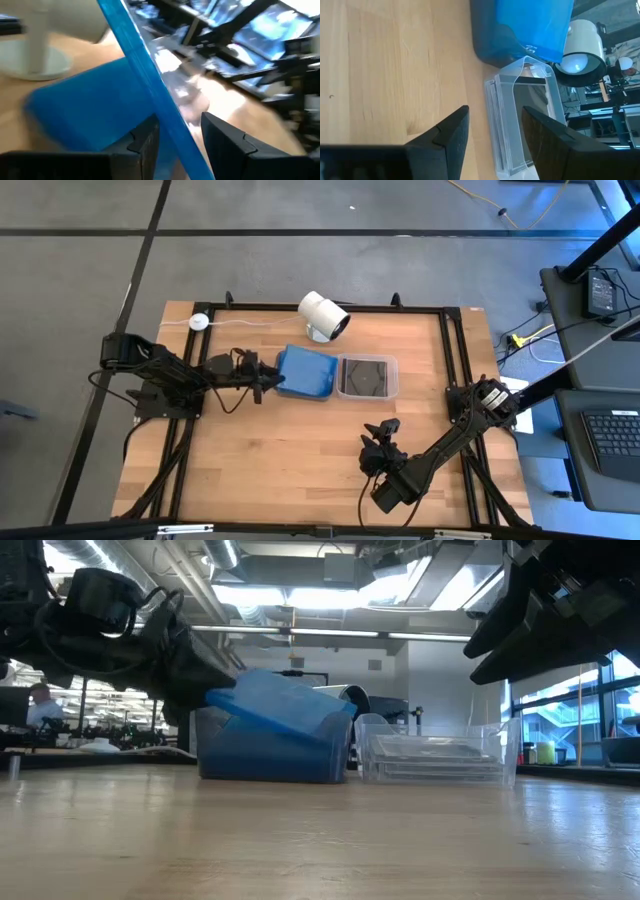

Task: Pick & place jewel cases by type
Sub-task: Put the blue cd case into the black bin

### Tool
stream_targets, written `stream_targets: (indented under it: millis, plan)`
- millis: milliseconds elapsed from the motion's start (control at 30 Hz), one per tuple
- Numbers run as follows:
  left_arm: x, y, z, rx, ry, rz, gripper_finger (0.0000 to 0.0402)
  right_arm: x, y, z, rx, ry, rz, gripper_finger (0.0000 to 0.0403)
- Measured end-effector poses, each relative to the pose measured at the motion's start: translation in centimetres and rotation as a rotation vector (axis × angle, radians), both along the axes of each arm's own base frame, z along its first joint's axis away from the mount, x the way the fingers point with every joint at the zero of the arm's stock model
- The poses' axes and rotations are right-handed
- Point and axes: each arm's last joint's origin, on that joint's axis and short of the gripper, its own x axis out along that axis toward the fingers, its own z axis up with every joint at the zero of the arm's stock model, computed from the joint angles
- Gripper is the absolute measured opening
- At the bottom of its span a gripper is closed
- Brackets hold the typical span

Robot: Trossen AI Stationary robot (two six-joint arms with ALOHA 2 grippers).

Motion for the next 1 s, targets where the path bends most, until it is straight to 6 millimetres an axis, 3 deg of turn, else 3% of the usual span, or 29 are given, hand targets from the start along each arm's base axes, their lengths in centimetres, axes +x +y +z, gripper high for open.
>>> stream_targets:
  millis: [200,800,1000]
  plan:
    - [-0.20,0.34,-0.70,0.081,0.094,0.116,0.0141,0.01,0.01,0.00,0.001,-0.001,0.000,0.0185]
    - [-0.20,0.35,-0.68,0.274,0.137,0.089,0.0138,0.03,0.03,-0.01,0.002,-0.001,0.002,0.0185]
    - [0.31,0.48,-0.94,0.262,0.204,0.084,0.0140,0.05,0.04,-0.01,0.004,-0.004,0.002,0.0185]
